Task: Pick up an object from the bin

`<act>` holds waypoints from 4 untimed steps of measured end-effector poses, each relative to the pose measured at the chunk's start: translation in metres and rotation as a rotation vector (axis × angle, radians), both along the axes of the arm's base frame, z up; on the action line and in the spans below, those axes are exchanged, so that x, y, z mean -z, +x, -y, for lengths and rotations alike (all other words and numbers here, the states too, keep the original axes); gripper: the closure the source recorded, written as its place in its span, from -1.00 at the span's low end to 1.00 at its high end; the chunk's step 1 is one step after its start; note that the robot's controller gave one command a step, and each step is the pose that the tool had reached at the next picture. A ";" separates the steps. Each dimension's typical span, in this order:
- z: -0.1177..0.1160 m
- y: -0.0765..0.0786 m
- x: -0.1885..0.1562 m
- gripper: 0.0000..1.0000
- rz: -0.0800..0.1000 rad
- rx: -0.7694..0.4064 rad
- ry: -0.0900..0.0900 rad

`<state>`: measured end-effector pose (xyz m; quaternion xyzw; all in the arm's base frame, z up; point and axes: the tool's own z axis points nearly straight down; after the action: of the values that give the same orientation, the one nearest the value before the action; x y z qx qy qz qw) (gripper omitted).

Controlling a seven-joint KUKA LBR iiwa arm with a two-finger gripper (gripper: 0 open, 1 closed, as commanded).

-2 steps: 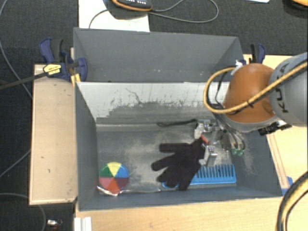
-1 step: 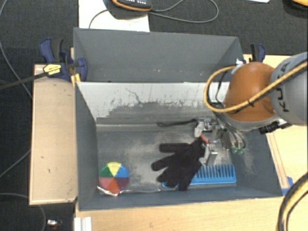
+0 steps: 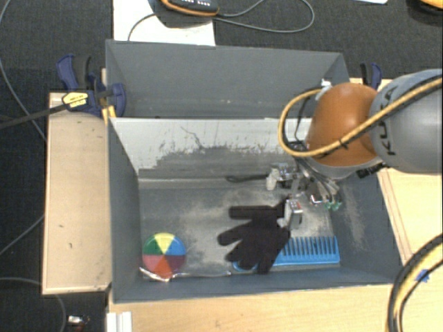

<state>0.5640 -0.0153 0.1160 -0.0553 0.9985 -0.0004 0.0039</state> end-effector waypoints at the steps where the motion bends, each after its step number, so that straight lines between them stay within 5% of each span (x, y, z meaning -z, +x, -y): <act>1: -0.015 -0.036 0.044 -1.00 -0.004 -0.165 0.000; 2: -0.005 -0.007 0.044 1.00 0.013 0.058 0.002; 3: -0.005 -0.007 0.044 1.00 0.013 0.057 0.002; 4: 0.000 -0.006 -0.012 1.00 0.006 0.062 0.002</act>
Offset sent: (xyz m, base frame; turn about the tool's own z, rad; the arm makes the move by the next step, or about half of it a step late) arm -0.0086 0.0049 -0.0460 0.0585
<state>0.5575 -0.0154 0.1278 -0.0242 0.9997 0.0003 0.0071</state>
